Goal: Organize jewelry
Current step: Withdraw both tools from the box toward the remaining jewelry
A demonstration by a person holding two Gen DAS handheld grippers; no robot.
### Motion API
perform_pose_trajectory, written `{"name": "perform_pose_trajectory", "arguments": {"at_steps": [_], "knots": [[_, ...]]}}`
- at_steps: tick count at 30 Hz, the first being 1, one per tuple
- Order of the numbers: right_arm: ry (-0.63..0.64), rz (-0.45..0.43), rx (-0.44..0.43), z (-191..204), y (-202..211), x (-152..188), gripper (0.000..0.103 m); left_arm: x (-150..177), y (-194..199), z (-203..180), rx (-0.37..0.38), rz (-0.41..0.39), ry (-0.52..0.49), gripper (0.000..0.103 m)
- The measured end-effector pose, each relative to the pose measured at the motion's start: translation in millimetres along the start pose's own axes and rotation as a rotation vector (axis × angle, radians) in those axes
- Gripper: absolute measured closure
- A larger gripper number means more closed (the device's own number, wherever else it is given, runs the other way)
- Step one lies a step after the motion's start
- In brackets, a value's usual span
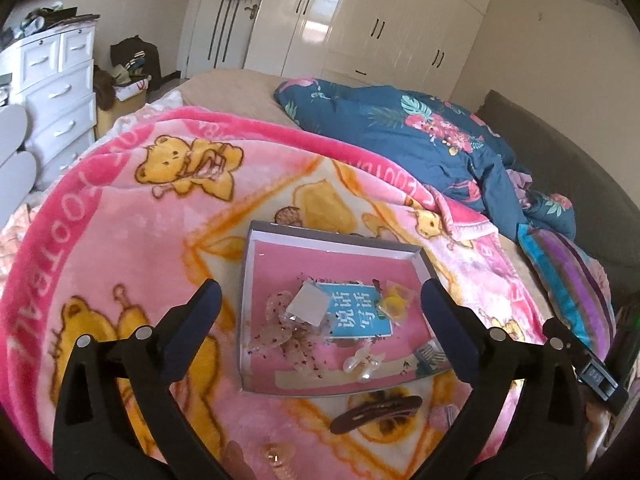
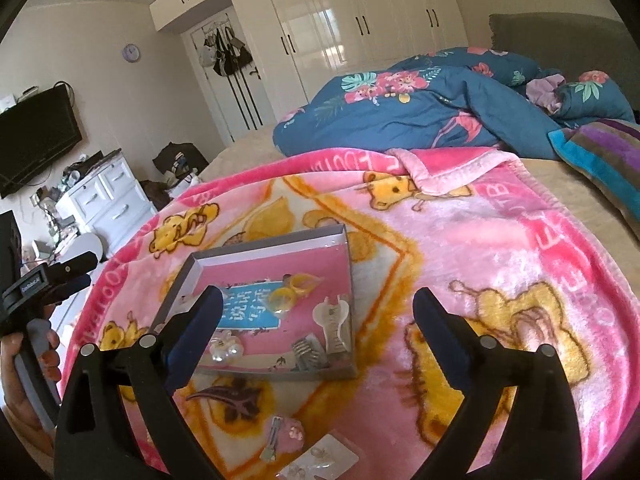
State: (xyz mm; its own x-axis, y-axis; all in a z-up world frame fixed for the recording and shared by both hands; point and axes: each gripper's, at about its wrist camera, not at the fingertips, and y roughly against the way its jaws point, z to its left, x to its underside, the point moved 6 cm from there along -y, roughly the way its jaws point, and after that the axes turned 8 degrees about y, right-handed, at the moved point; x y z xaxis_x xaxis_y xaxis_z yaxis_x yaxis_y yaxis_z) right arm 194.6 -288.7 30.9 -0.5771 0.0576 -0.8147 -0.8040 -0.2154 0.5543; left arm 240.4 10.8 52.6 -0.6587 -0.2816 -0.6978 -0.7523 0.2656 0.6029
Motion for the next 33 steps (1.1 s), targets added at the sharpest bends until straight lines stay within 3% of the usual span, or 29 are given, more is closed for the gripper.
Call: {"name": "perform_pose_trajectory", "arguments": {"at_steps": [14,33], "knots": [[0.099,-0.010,-0.023,17,29,8,0.007,8,45,7,-0.021,-0.058,0.002,0.010],[0.199,0.022,-0.095,48,52,34,0.007,61,79,3,-0.049,-0.046,0.005,0.010]]}}
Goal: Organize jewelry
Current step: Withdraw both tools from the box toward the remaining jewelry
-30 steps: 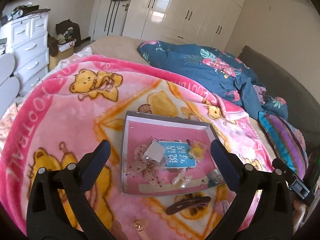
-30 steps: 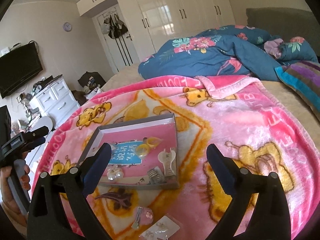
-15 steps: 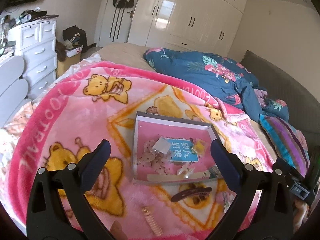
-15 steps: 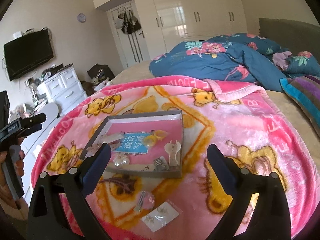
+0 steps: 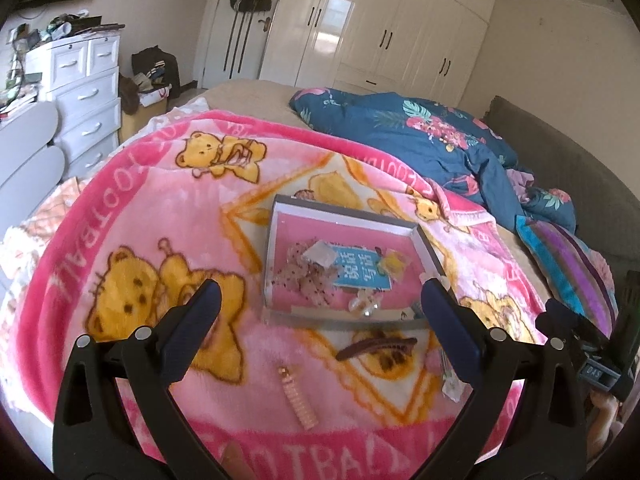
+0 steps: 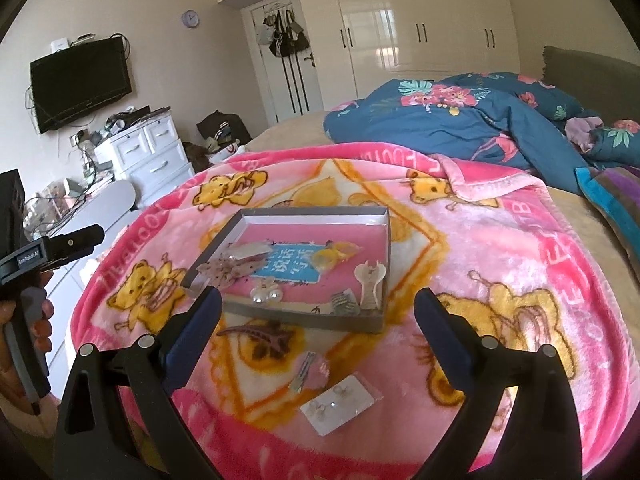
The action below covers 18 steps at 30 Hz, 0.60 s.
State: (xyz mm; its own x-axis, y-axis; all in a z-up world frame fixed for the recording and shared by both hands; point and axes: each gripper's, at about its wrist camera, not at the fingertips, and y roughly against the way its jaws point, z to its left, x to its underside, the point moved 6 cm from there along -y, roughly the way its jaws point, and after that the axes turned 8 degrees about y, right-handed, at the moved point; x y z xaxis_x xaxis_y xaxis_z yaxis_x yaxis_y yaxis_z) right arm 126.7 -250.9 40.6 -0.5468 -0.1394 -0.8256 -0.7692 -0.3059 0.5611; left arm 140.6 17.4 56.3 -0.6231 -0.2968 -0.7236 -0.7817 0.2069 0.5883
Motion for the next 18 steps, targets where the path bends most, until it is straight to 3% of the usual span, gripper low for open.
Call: {"name": "perform_pose_trajectory", "arguments": {"at_steps": [18], "knots": [[0.037,0.058,-0.035,13,1,30,0.007,63,-10,-3,-0.082,0.098,-0.067,0.010]]}}
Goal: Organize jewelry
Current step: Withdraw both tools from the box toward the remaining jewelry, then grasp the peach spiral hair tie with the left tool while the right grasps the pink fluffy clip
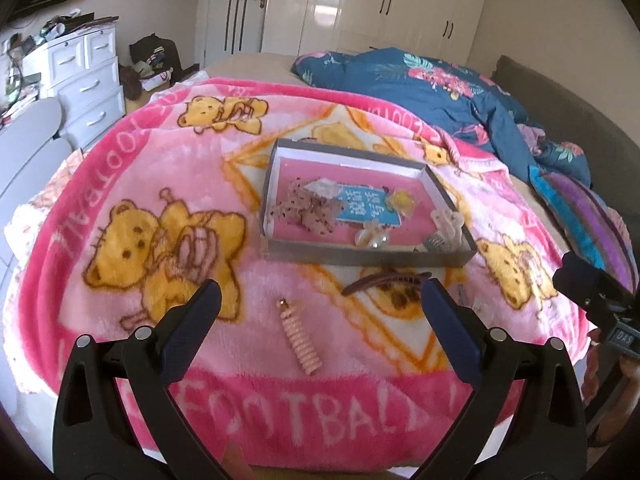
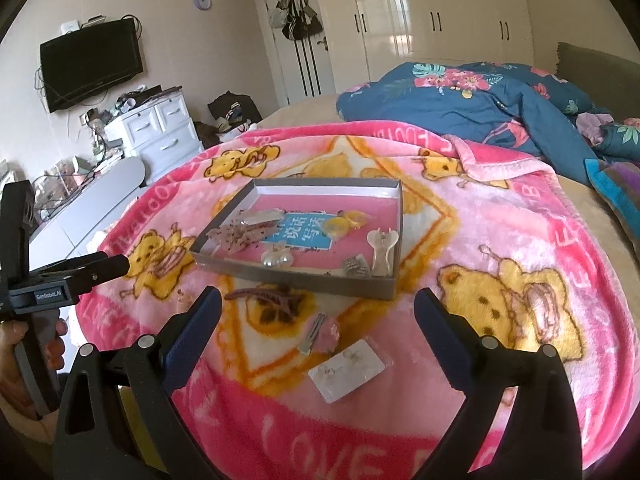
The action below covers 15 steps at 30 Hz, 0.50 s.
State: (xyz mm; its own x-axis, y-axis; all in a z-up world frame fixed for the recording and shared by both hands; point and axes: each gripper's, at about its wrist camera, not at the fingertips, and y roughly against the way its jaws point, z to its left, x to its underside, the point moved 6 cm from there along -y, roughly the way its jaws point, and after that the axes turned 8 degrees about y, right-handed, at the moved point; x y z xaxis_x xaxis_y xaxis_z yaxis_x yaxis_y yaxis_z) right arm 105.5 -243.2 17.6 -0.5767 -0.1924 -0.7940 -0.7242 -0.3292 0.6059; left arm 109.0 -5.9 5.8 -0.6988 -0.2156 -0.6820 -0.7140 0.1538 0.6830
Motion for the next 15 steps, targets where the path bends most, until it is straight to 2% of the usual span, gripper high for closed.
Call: {"name": "perform_pose_trajectory", "arguments": {"at_steps": [15], "knots": [[0.029,0.085,-0.022,8,-26,26,0.007,32,-33,9,-0.056,0.099,-0.012,0.010]]}}
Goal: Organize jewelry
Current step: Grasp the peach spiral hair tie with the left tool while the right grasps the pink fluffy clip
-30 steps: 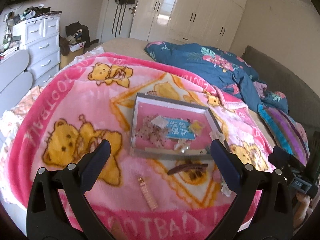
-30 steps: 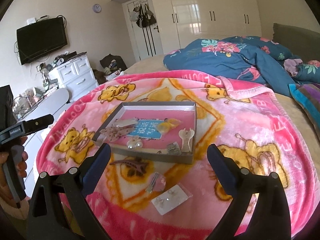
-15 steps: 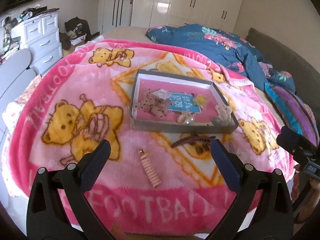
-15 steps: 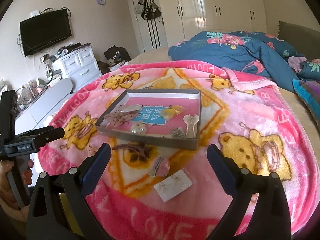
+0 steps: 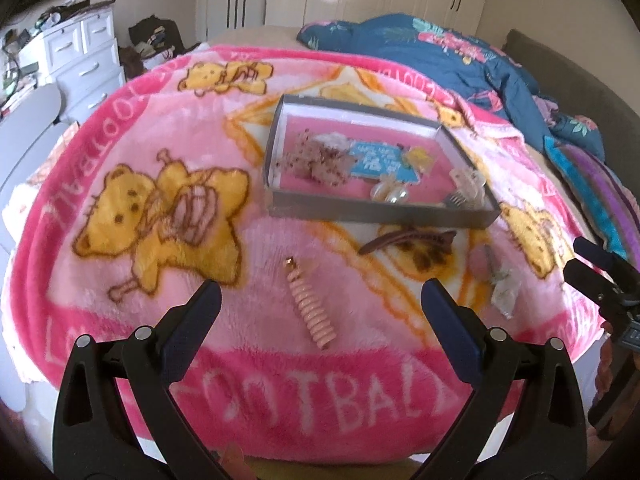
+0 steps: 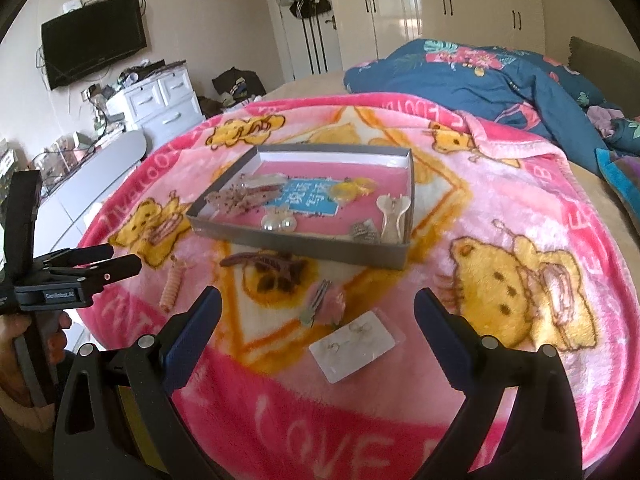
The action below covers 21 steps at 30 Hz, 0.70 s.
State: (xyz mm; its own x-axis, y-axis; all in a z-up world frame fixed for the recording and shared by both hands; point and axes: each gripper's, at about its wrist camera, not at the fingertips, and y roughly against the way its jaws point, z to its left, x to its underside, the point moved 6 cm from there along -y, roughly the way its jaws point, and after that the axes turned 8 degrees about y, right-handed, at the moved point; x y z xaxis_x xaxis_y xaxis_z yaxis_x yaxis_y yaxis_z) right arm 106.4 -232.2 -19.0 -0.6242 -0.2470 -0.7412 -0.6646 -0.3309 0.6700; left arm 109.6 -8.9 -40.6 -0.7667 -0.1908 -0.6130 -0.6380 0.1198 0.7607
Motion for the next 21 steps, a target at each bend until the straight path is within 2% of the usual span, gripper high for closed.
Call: {"name": "perform_pose_trajectory", "arguments": {"at_steps": [8,12,16,17,18,21], "knots": [[0.028,0.053,-0.005,7,-21,12,0.007,16,-27,9,-0.005,0.073,0.020,0.010],[0.041,0.078,-0.005,8,-33,16,0.007,24,-36,10,0.016,0.104,0.028,0.010],[0.059,0.106,0.004,10,-50,18,0.007,29,-46,11,0.026,0.133,0.033,0.022],[0.064,0.110,0.001,11,-54,18,0.007,31,-48,12,0.036,0.144,0.046,0.028],[0.070,0.119,0.002,11,-59,19,0.009,32,-49,13,0.043,0.150,0.053,0.034],[0.067,0.146,-0.004,11,-76,21,0.018,32,-50,14,0.055,0.154,0.066,0.042]]}}
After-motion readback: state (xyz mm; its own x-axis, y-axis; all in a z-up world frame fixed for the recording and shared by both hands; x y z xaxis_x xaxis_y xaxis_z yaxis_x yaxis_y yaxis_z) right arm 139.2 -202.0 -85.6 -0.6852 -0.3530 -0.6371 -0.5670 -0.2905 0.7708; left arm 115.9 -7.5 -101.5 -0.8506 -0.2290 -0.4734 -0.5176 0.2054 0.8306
